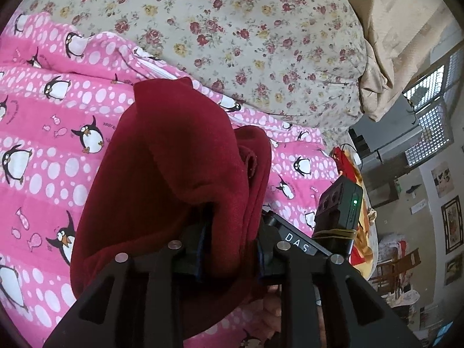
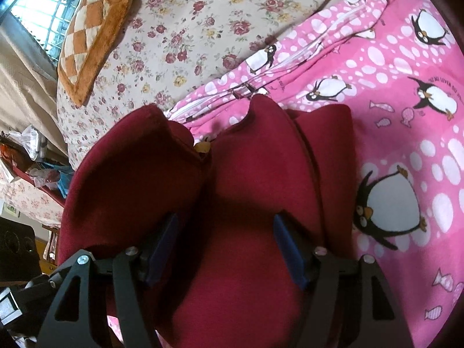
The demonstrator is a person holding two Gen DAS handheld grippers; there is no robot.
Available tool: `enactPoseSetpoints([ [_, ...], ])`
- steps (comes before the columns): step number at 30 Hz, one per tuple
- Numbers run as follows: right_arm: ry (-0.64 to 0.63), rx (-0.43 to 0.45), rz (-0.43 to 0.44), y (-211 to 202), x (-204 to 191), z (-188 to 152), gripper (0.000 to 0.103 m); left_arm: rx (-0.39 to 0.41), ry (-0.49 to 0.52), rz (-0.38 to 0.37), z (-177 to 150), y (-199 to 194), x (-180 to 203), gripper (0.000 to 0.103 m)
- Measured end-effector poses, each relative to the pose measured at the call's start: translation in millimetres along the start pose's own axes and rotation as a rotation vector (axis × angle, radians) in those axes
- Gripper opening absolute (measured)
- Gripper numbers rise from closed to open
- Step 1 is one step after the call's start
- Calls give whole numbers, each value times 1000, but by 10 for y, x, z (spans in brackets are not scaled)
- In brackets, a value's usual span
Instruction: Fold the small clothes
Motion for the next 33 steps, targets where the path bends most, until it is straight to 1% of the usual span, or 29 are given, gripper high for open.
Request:
enactPoseSetpoints([
  [2,-1,0,-2,2,-3,-2,72,1,23,17,-5,-34,30,9],
  [6,-10,-2,-13,5,-11,-8,72,-3,69,17,-23,-157,125,18],
  [8,-15,-3,-21,8,-13,-12,72,18,95,64,-8,-280,135,25],
  [9,-16,-2,-21,7,-13,-13,72,35,99,88,14,-340,121,25],
  [11,-14,-2,-20,9,-17,-13,72,82,93,141,72,-502,30,30],
  [12,-15,-2,-22,9,-21,-11,72,108,73,164,112,-588,-66,32],
  [13,-16,-3,-22,9,-19,-8,72,119,52,177,141,-624,-149,38],
  [14,-16,-3,-20,11,-17,-5,72,128,18,192,174,-651,-278,42],
  [16,-13,-4,-17,12,-19,-3,72,118,-31,214,216,-623,-522,42],
  [19,17,-1,7,-4,-2,4,72,84,-95,232,214,-471,-888,42],
  [23,48,6,39,-17,31,16,72,20,-148,245,206,-166,-1148,42],
  [25,49,8,39,-14,31,18,72,-7,-145,247,169,-39,-1163,42],
  [28,48,6,35,-12,39,21,72,7,-133,235,165,11,-1105,42],
  [33,73,6,57,-34,55,32,72,-12,-120,209,111,116,-1026,42],
])
Point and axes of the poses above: each gripper's, at about its wrist camera, not at the fingertips, and y roughly the way its jaws point, x to its right, z to its top, the point moved 6 cm from there along y, roughly the way its jaws point, and after that the axes turned 13 degrees about -x, right-handed, at the moved point
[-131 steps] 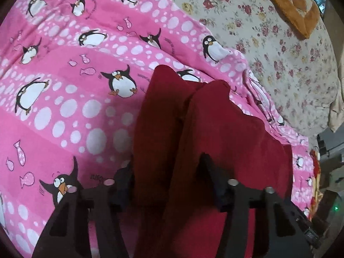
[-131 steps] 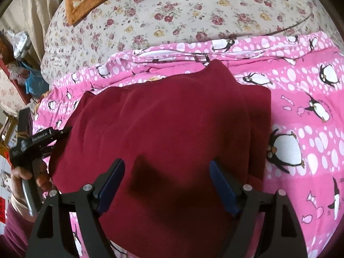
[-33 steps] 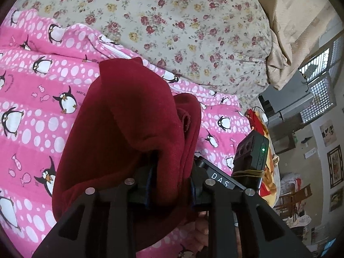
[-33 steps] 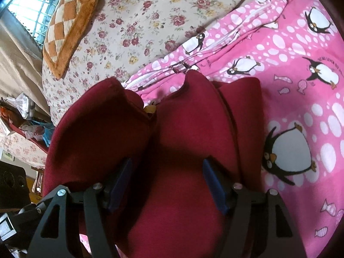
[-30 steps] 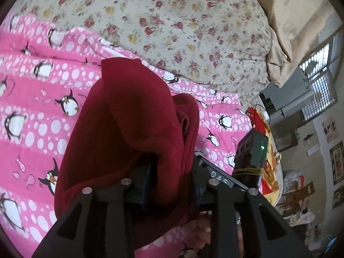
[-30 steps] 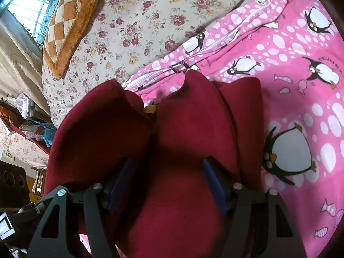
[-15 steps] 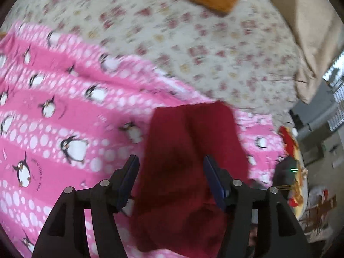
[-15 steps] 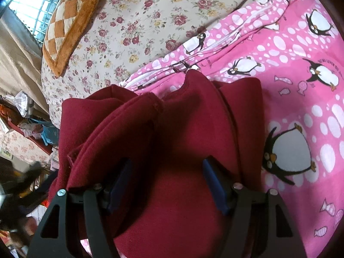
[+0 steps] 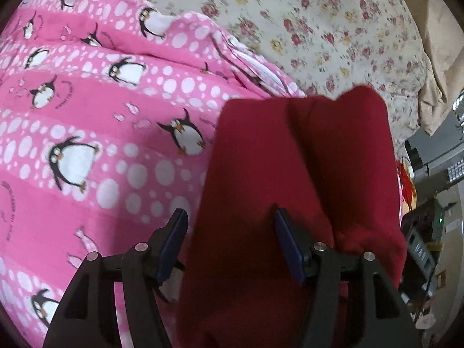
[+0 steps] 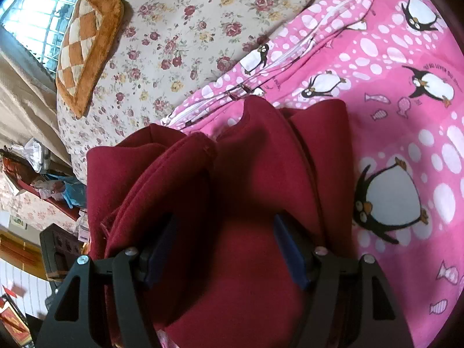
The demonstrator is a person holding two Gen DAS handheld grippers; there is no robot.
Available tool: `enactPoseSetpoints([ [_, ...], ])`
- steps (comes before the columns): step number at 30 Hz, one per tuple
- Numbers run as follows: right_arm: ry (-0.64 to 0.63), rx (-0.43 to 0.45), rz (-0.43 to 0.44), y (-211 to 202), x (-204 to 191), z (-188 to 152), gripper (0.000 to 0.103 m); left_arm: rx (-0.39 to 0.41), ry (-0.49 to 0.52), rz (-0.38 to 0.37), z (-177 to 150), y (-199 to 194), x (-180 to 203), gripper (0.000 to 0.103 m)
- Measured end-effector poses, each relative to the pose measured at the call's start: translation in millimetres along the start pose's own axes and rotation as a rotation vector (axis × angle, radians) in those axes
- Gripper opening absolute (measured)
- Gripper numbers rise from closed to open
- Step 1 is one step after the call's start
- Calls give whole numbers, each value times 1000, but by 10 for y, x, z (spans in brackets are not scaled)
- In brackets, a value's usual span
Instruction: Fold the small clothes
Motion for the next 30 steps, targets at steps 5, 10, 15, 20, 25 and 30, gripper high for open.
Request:
enactPoseSetpoints([
  [5,113,38,129,-132,106,12,73,10,-12,-2,-65,37,27,42],
  [10,176,77,255,-206,142,-6,76,24,-21,4,-115,58,27,42],
  [15,159,136,369,-346,10,-63,96,37,-1,37,-139,75,83,42],
  [20,-10,71,154,-152,-268,-141,98,41,23,59,-160,62,111,42],
  [25,-125,3,-6,4,-353,-224,95,19,-5,27,-149,38,64,42],
  [30,-246,12,-132,17,-429,-258,36,21,-35,1,-97,-40,2,42],
])
Point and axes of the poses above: each gripper's, at about its wrist camera, not at the fingertips, and y roughly the way its jaws point, x to its right, z to its top, the point moved 6 cm from there along y, roughly the way its jaws point, and after that the axes turned 13 degrees about -x, right-handed, at the moved point
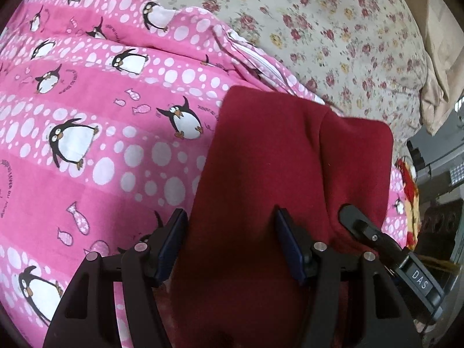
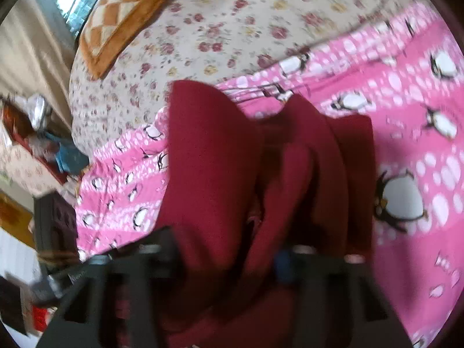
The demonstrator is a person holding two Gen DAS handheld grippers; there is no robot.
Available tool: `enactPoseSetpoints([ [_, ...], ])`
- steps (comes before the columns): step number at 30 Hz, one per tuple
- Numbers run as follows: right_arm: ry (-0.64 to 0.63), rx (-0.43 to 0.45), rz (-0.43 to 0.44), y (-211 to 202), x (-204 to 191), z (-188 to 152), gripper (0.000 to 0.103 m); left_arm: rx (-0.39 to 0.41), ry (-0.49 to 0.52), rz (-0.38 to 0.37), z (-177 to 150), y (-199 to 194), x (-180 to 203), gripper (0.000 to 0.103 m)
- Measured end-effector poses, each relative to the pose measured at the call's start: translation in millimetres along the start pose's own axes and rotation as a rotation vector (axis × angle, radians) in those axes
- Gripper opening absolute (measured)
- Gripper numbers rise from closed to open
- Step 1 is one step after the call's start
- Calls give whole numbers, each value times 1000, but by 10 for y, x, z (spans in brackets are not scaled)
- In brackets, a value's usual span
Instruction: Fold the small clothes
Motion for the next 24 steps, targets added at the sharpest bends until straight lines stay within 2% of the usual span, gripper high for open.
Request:
enactPoseSetpoints([
  [2,-37,27,-14,-111,-37,39,28,18,-22,-18,34,-52,-44,42],
  [5,-100,86,-64,-284,-120,113,27,38,-49,-37,68,-112,-93,42],
  [8,-140,127,-152,-403,-123,188,25,53,-66,-21,81,-131,-138,42],
  [11,-115,127,-202,-452,16,227,25,58,-62,-11,80,-102,-150,42],
  [16,-30,46,-238,-238,314,229,25,57,-28,7,58,-23,-93,42],
  [24,-47,64,-241,-345,252,180,25,65,-33,-28,61,-78,-73,42],
])
Point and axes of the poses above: each gripper's, at about its wrist camera, not at the fingertips, and y roughly the way its jaws point, x to its right, z to its top, the point moved 6 cm from there along y, roughly the way its jaws point, and after that the axes turned 13 degrees about -x, right-handed, at the moved point
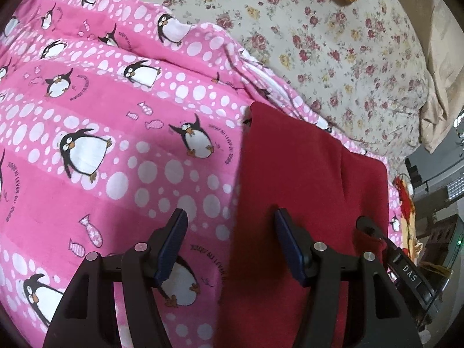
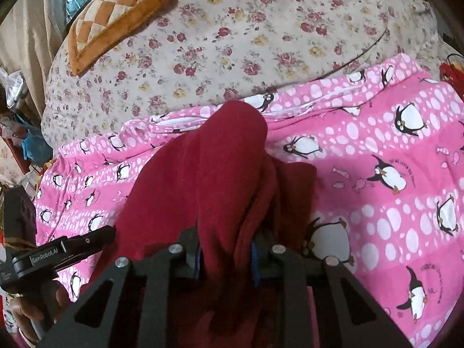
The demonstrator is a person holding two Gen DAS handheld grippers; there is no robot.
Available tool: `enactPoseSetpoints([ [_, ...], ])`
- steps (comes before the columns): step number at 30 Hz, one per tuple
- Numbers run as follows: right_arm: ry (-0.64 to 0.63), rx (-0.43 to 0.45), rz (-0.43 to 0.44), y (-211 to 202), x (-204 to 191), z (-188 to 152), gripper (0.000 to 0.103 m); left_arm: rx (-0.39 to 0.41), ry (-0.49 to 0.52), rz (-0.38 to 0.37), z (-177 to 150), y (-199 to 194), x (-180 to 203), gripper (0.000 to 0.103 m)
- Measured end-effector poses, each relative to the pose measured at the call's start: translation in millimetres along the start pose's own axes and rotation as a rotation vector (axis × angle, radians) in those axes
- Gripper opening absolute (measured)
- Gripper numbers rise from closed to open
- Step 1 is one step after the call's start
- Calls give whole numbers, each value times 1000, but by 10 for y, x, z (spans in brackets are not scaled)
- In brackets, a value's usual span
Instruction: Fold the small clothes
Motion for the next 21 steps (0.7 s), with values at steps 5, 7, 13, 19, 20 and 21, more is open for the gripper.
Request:
enactPoseSetpoints([
  [5,13,-8,4,-42,49,-22,25,-35,13,-76,19,105,74,43],
  [7,16,-19,-3,-13,68,-32,25,-50,24,-87,32,167,109,49],
  [13,45,-47,-1,93,143,-59,25,-130,65,-147,34,390,187,33],
  [19,62,-20,77,-42,141,-44,25,-102,159,-123,-79,212,402,16],
  [20,61,-26,67,-33,164,-43,26,-96,175,-119,-90,191,439,16],
  [21,69,-43,54,6,208,-47,27,-89,193,-108,-96,179,473,16],
])
Point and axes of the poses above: each gripper's, at about its wrist camera, not at the fingertips, and y roughly the way its jaws point, x to its right, z to its top, the point moved 6 cm from there along y, roughly the way its jaws point, and after that the axes turned 13 degrees about -x, right-handed, at the moved point
